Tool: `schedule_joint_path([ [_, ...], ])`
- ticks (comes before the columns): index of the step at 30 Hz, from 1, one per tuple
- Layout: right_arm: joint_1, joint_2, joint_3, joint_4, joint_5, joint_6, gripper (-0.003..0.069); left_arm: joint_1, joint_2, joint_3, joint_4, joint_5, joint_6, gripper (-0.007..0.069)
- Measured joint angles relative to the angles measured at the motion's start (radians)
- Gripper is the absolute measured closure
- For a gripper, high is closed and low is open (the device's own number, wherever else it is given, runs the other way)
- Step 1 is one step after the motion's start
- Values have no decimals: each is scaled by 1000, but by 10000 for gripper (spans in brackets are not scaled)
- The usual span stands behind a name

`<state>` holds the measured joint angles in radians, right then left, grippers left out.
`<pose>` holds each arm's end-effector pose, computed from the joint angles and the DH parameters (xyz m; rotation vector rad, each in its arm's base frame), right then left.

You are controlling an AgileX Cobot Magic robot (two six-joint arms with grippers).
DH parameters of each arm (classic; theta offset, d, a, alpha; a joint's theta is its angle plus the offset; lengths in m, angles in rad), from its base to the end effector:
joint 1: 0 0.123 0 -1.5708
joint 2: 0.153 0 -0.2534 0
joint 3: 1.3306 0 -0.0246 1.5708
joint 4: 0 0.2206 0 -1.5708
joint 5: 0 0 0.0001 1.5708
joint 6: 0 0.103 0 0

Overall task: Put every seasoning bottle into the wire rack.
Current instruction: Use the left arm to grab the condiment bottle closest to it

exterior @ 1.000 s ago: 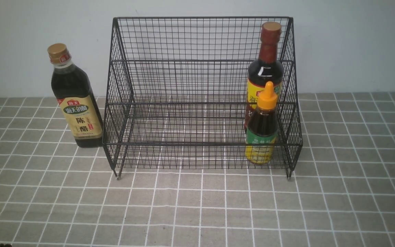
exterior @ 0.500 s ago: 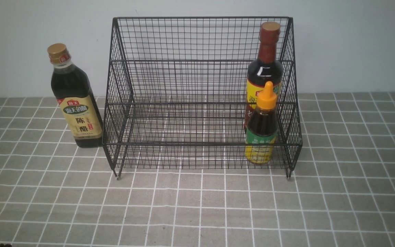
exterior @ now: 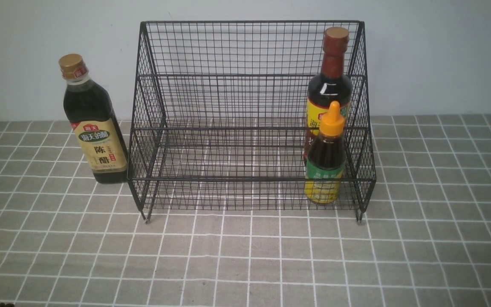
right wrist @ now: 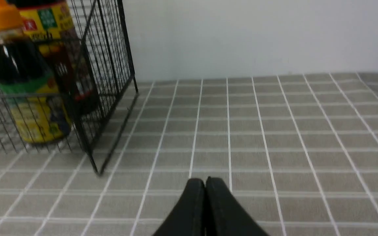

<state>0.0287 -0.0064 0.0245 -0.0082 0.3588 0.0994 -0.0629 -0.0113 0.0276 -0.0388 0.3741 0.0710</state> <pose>0.0664 0.0016 0.1703 0.0606 1.8603 0.0808 0.0655 -0.0056 0.1681 0.1013 1.8711 -0.0326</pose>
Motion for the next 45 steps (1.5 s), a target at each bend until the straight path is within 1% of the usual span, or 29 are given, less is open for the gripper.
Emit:
schedule_joint_path([
  [35,-1,-4,-2,0,10,-8,672,0,0,0,-4,-5,0,631],
  [37,-1,-4,-2,0,10,-8,672,0,0,1,-20,-41,-1,631],
  [39,-1,-4,-2,0,10,-8,672,0,0,3,-32,-112,-4,631],
  [42,-1,-5,-2,0,10,-8,672,0,0,3,-64,-295,-20,631],
  [43,-1,-5,-2,0,10,-8,672,0,0,3,-69,-323,-21,631],
  [44,-1,-5,-2,0,11,-8,672,0,0,3,-85,-445,-35,631],
  [45,-1,-5,-2,0,11,-8,672,0,0,3,-93,-524,-45,631],
])
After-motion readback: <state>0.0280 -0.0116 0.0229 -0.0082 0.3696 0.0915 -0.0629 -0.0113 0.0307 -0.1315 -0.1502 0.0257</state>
